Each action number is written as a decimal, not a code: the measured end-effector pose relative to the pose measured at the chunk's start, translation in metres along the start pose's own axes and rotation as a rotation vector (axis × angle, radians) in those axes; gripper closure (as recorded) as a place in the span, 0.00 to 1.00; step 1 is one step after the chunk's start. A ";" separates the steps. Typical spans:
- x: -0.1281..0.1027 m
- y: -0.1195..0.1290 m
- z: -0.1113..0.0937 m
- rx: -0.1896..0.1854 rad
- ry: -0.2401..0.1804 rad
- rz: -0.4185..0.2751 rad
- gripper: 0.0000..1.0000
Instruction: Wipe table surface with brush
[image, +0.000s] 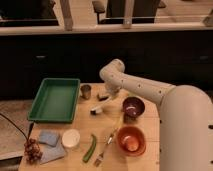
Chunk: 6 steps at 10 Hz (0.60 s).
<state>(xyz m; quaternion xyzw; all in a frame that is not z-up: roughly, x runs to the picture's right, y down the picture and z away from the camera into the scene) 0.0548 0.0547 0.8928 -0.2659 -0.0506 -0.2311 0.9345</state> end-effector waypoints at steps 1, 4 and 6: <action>0.001 0.001 0.000 0.000 0.000 0.002 1.00; 0.000 0.000 0.000 0.001 -0.001 0.000 1.00; 0.000 0.000 0.000 0.001 -0.001 0.001 1.00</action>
